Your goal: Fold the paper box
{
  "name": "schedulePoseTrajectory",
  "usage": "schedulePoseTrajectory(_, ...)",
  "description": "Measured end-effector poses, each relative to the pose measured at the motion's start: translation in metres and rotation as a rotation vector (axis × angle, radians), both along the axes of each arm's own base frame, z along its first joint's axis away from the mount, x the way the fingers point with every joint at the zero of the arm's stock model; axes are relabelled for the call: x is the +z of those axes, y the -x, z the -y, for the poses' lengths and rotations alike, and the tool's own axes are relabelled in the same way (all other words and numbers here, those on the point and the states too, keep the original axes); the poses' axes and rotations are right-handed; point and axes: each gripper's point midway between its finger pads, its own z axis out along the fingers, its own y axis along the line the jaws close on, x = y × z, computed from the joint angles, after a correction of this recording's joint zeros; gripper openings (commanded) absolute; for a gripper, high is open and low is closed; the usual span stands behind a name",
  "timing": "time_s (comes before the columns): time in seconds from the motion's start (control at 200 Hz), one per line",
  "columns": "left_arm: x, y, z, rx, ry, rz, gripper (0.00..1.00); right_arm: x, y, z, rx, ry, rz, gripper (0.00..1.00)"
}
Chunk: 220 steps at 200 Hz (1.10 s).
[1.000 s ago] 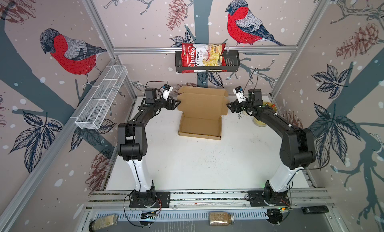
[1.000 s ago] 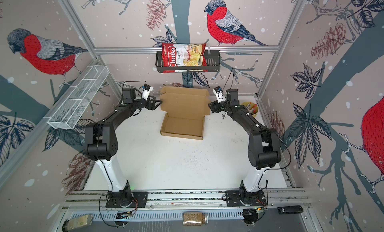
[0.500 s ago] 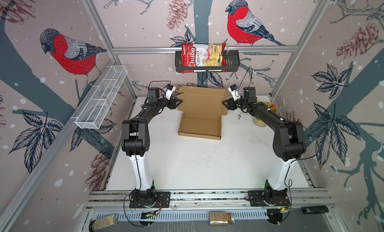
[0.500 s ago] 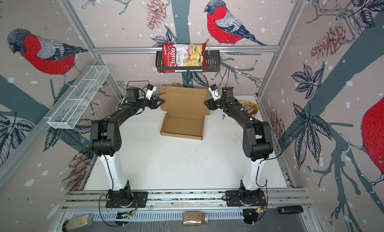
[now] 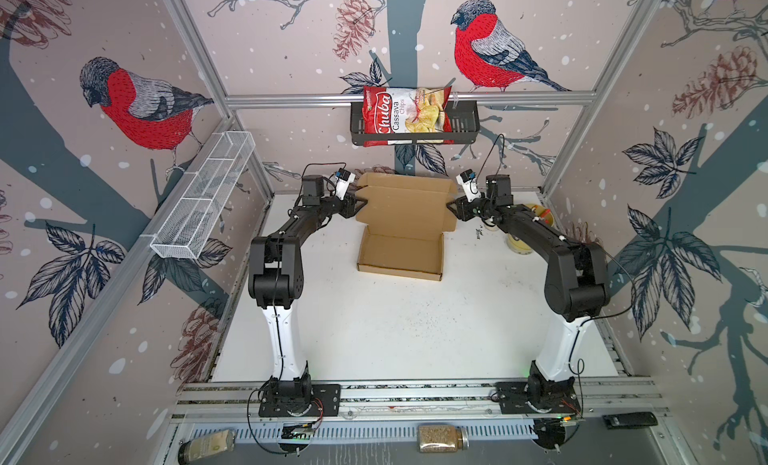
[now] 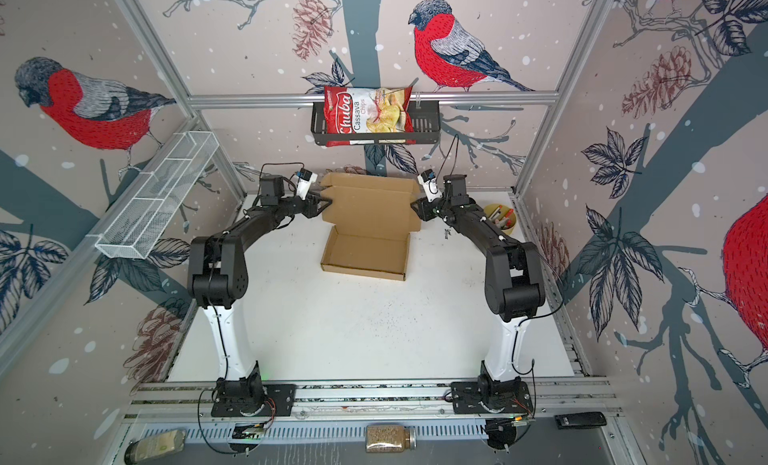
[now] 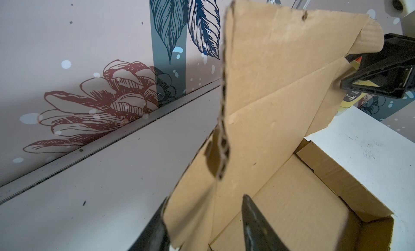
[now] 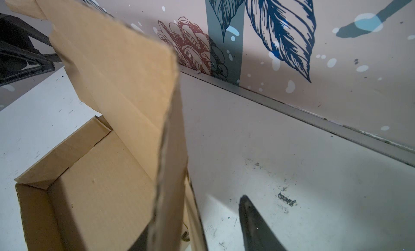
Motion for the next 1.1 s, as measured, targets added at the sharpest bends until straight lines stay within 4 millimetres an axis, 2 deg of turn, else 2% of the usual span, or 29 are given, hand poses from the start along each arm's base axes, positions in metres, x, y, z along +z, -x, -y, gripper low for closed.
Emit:
schedulePoseTrajectory(0.105,0.002,-0.003,0.000,0.008,0.008,0.006,0.27,-0.001,0.000,0.000,-0.001,-0.001,-0.002,0.41)
schedulePoseTrajectory(0.18,0.004,-0.004,0.000,0.013,0.012,0.008,0.26,-0.001,0.000,0.000,-0.004,-0.003,-0.005,0.38)
schedulePoseTrajectory(0.22,0.005,-0.005,0.000,0.014,0.012,0.015,0.30,-0.001,0.000,-0.001,-0.009,-0.011,-0.012,0.37)
schedulePoseTrajectory(0.3,0.004,-0.005,0.001,0.016,0.016,0.021,0.51,-0.001,0.000,-0.002,-0.013,-0.014,-0.013,0.37)
schedulePoseTrajectory(0.355,0.002,-0.004,0.003,0.019,0.022,0.012,0.57,-0.003,0.001,-0.003,-0.013,-0.015,-0.018,0.36)
schedulePoseTrajectory(0.44,0.000,-0.006,0.001,0.034,0.016,0.008,0.61,-0.006,0.002,-0.002,-0.013,-0.013,-0.026,0.36)
schedulePoseTrajectory(0.62,0.007,-0.015,-0.012,0.037,0.035,0.026,0.63,-0.006,0.002,-0.001,-0.015,-0.012,-0.027,0.36)
schedulePoseTrajectory(0.72,0.009,-0.015,-0.001,-0.011,0.052,0.034,0.64,-0.005,0.001,-0.001,-0.014,-0.011,-0.024,0.36)
schedulePoseTrajectory(0.805,0.009,-0.015,0.010,-0.055,0.066,0.030,0.61,-0.002,-0.001,-0.002,-0.014,-0.012,-0.018,0.35)
schedulePoseTrajectory(0.901,0.006,-0.018,0.013,-0.076,0.077,0.021,0.55,0.000,-0.002,-0.002,-0.012,-0.011,-0.013,0.35)
schedulePoseTrajectory(1.046,0.003,-0.022,0.016,-0.095,0.086,0.012,0.34,-0.001,-0.003,-0.002,-0.012,-0.009,-0.019,0.33)
schedulePoseTrajectory(1.101,0.003,-0.022,0.018,-0.103,0.088,0.011,0.30,-0.002,-0.003,-0.002,-0.012,-0.009,-0.021,0.33)
